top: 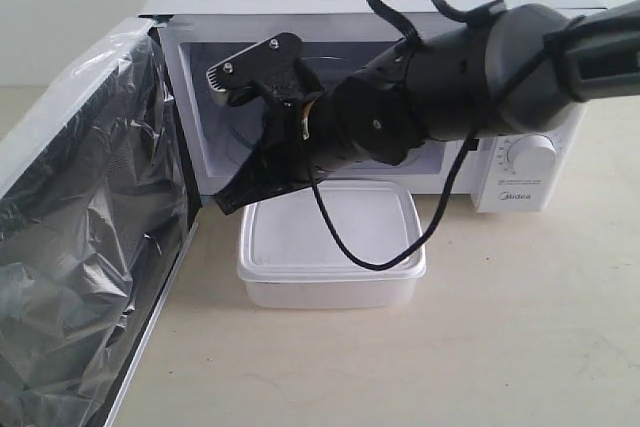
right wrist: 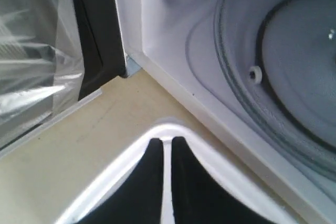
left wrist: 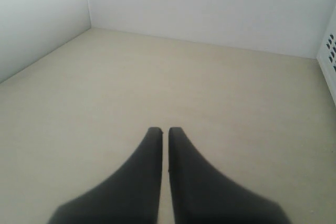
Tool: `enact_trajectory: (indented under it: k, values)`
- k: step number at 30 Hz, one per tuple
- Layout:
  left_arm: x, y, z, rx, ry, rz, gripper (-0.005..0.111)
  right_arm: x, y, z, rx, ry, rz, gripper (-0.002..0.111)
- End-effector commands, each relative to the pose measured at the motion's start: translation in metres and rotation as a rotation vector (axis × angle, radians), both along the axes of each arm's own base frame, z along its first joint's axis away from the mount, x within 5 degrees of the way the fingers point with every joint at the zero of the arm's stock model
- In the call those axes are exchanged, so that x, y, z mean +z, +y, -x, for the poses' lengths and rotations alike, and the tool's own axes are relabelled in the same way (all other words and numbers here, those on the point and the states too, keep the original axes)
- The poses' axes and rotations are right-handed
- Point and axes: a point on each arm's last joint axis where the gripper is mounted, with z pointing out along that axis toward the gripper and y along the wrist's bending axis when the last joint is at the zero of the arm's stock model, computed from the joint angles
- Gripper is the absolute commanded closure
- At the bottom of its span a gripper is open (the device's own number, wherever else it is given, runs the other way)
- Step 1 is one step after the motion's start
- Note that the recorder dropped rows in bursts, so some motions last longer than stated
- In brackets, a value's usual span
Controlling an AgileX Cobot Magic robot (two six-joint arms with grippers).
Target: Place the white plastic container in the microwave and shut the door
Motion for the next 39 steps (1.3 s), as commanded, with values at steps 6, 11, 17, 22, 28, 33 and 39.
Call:
enact_trajectory:
  k: [6,11,17,22,28,33,39]
  values:
    - [-0.001,0.000,0.000,0.002,-0.001,0.001,0.102,-0.010,0.011,-0.020,0.064,-0.061,0.111,0.108]
    - [-0.001,0.000,0.000,0.002,-0.001,0.001,0.102,-0.020,0.008,-0.032,0.051,-0.043,0.153,0.108]
    - [-0.001,0.000,0.000,0.002,-0.001,0.001,0.102,-0.028,0.006,-0.038,0.043,-0.052,0.143,0.108]
    - [-0.001,0.000,0.000,0.002,-0.001,0.001,0.102,-0.034,0.003,-0.044,0.038,-0.057,0.142,0.108]
    - [-0.001,0.000,0.000,0.002,-0.001,0.001,0.102,-0.044,0.001,-0.041,0.038,-0.009,0.196,0.108]
    - [-0.001,0.000,0.000,0.002,-0.001,0.001,0.102,-0.040,-0.005,-0.035,0.065,0.026,0.290,0.108]
    - [-0.001,0.000,0.000,0.002,-0.001,0.001,0.102,-0.024,-0.009,-0.023,0.126,0.073,0.301,0.108]
